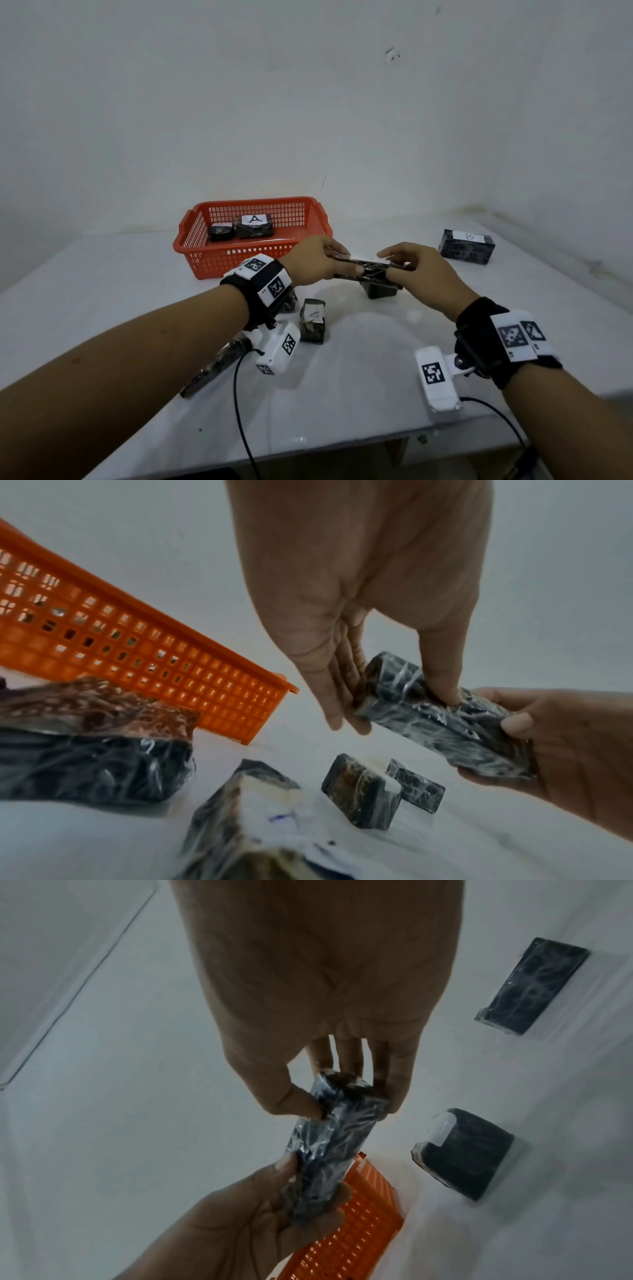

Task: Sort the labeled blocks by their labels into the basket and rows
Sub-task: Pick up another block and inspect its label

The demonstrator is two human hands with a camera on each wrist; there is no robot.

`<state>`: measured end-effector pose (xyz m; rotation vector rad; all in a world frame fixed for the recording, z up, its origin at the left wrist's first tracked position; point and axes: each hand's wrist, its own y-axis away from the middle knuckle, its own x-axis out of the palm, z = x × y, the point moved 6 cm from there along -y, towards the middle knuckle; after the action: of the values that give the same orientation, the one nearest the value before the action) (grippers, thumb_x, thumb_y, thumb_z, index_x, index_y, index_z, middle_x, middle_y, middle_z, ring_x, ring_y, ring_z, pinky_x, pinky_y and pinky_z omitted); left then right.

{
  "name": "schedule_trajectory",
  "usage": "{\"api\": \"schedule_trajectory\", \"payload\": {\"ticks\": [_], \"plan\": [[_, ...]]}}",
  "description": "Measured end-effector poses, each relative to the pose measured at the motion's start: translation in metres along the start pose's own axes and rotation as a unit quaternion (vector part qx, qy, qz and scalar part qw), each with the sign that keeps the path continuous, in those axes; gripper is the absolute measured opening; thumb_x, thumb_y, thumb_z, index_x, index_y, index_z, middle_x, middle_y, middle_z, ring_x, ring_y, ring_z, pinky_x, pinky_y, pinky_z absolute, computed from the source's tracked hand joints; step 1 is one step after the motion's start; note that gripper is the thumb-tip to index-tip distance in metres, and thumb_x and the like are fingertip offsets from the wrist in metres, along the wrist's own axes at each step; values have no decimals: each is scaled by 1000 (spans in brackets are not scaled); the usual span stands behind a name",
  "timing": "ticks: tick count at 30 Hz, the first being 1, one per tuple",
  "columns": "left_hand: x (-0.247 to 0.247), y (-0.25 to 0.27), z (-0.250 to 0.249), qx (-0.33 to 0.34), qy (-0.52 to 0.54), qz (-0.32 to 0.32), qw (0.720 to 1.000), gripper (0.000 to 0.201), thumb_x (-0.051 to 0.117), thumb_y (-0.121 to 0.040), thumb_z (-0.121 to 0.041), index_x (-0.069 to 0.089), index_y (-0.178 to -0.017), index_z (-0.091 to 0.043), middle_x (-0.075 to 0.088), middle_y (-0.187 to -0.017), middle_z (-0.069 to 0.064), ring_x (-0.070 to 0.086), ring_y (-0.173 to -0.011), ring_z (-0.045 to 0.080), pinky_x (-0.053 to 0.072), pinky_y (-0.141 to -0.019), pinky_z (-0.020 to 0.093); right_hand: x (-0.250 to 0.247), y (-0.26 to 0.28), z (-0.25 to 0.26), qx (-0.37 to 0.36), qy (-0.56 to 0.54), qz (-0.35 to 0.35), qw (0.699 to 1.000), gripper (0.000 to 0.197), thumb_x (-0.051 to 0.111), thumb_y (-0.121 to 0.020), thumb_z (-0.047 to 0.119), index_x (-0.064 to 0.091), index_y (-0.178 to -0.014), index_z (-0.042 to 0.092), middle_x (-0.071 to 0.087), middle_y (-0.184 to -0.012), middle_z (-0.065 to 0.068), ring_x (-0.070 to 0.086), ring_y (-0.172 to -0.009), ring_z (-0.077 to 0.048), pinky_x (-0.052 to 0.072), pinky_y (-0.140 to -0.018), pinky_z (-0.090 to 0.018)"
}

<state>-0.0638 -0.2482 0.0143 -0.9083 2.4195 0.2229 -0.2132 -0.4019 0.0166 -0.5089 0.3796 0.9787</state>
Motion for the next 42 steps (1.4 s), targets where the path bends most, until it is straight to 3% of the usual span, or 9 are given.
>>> {"api": "schedule_trajectory", "payload": {"ticks": [4,9,15,19,23,32,34,38,42], "plan": [[-4,11,-4,4,127,-4,992,45,90,-79,-14,68,-115,3,74,-111,21,76,-97,26,64,-88,37,5,0,-2,34,-93,-3,995,29,75,-89,11,71,-117,16,76,-105,-10,71,-83,-20,56,-83,-35],[-9,26,0,7,181,-16,983,44,82,-84,-4,61,-118,15,68,-121,33,74,-94,27,65,-82,32,19,-2,-2,66,-208,23,976,29,78,-87,7,72,-115,5,75,-113,-19,74,-102,-30,59,-94,-38],[-19,37,10,15,231,-10,973,41,84,-83,-5,69,-121,3,72,-119,24,75,-103,30,63,-92,37,28,-3,11,44,-247,14,968,24,77,-89,7,72,-110,-3,76,-100,-15,74,-94,-25,62,-90,-32],[-28,45,13,29,209,-11,977,36,83,-83,-4,72,-115,5,76,-109,23,76,-93,27,64,-88,37,43,0,18,36,-254,52,965,28,80,-86,9,73,-111,0,77,-99,-13,73,-89,-19,59,-82,-25],[-28,50,15,33,204,-14,978,37,81,-86,-7,70,-118,5,75,-112,23,76,-96,28,63,-90,38,50,0,23,16,-238,16,971,26,83,-84,12,75,-104,-1,77,-98,-18,75,-84,-20,59,-76,-24],[-41,59,16,42,246,-34,968,32,76,-89,-4,69,-119,6,74,-110,19,77,-94,22,63,-83,28,58,-2,28,28,-258,71,963,36,81,-83,5,71,-117,-1,78,-106,-14,75,-101,-27,58,-93,-32],[-42,60,17,43,250,-26,967,30,76,-90,-5,69,-118,2,73,-111,17,76,-95,21,62,-82,27,55,-1,27,26,-232,66,970,35,83,-83,7,72,-116,2,79,-102,-12,76,-103,-29,55,-92,-38],[-42,62,18,50,272,-17,961,24,72,-92,-1,70,-115,1,73,-111,19,75,-100,25,63,-88,33,54,-2,25,35,-234,84,968,36,84,-82,9,73,-116,4,79,-105,-13,76,-103,-26,48,-111,-55],[-42,64,15,59,257,-35,964,24,74,-91,-3,72,-114,1,74,-115,21,75,-105,30,63,-89,37,54,-4,31,23,-252,66,965,43,88,-78,17,73,-115,2,77,-101,-12,73,-93,-21,55,-98,-44]]}}
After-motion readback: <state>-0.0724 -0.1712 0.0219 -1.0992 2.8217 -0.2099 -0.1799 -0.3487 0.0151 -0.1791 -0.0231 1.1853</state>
